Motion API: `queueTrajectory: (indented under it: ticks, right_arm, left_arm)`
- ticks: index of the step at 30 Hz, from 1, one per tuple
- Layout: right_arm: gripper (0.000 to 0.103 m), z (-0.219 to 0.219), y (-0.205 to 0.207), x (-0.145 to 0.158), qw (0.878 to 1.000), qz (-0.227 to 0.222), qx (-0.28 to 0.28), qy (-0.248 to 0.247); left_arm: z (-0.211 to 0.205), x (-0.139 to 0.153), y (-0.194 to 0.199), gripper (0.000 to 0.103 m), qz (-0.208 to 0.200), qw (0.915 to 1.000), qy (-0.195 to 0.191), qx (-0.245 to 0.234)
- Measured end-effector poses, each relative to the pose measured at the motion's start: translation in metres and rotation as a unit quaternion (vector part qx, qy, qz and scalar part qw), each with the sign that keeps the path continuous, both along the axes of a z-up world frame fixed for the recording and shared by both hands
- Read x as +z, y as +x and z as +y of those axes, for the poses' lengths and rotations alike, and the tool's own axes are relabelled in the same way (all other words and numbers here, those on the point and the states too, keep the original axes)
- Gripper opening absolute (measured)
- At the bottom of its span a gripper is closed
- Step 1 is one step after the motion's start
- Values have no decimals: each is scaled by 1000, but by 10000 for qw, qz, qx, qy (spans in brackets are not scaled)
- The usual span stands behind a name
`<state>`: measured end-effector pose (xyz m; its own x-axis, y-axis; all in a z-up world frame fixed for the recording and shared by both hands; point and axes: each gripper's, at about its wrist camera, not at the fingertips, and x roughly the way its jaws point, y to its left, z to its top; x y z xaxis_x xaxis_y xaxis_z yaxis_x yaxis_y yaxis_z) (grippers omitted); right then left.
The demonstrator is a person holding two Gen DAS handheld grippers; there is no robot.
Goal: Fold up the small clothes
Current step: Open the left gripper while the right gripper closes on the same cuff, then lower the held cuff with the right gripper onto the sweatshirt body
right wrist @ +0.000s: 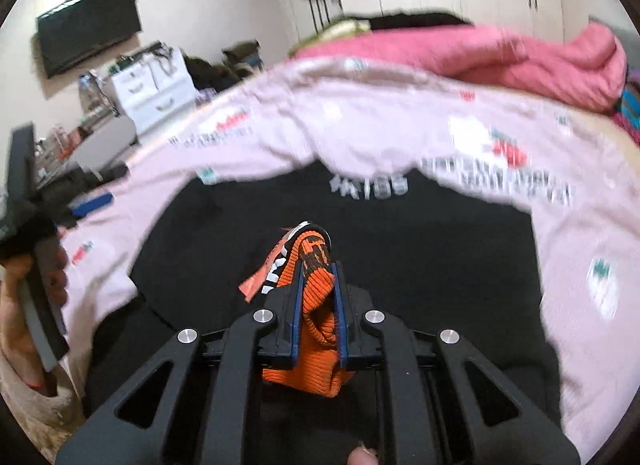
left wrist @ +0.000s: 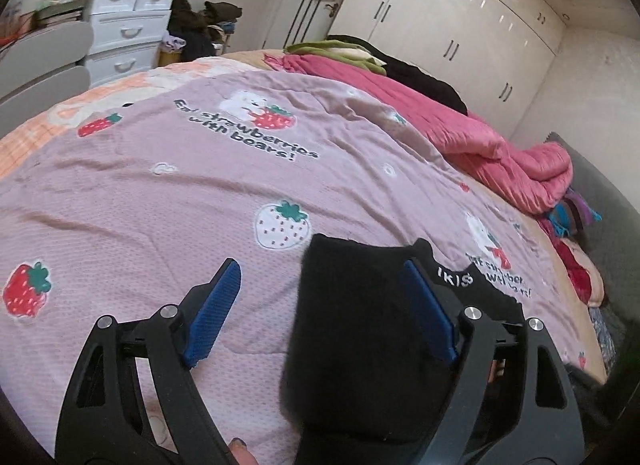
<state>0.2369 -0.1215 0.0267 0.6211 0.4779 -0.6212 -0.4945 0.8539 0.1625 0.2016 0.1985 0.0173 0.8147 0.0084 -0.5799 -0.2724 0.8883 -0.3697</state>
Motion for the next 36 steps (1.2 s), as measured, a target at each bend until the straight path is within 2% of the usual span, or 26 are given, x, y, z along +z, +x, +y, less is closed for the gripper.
queueTrajectory:
  ticks: [4, 7, 13, 18, 25, 36]
  right_arm:
    - [12, -5, 12, 26, 9991, -413, -88, 24]
    - [12, -14, 18, 31, 9977, -600, -305, -77]
    - [12, -37, 34, 19, 9970, -371, -670, -130]
    - [12, -51, 37, 10, 9966, -201, -801, -72]
    - [12, -58, 38, 1, 9955, -51, -936, -116]
    - [13, -61, 38, -13, 9935, 153, -1097, -260]
  left_arm:
    - [-2, 1, 2, 75, 11, 10000, 55, 9]
    - [-10, 2, 8, 75, 35, 9998, 189, -49]
    - [-41, 5, 25, 75, 52, 9980, 553, -312]
    - [-75, -2, 46, 75, 233, 9938, 833, -695]
    - [-94, -15, 64, 70, 473, 9896, 850, -1062]
    - [-90, -22, 62, 69, 576, 9902, 633, -1103]
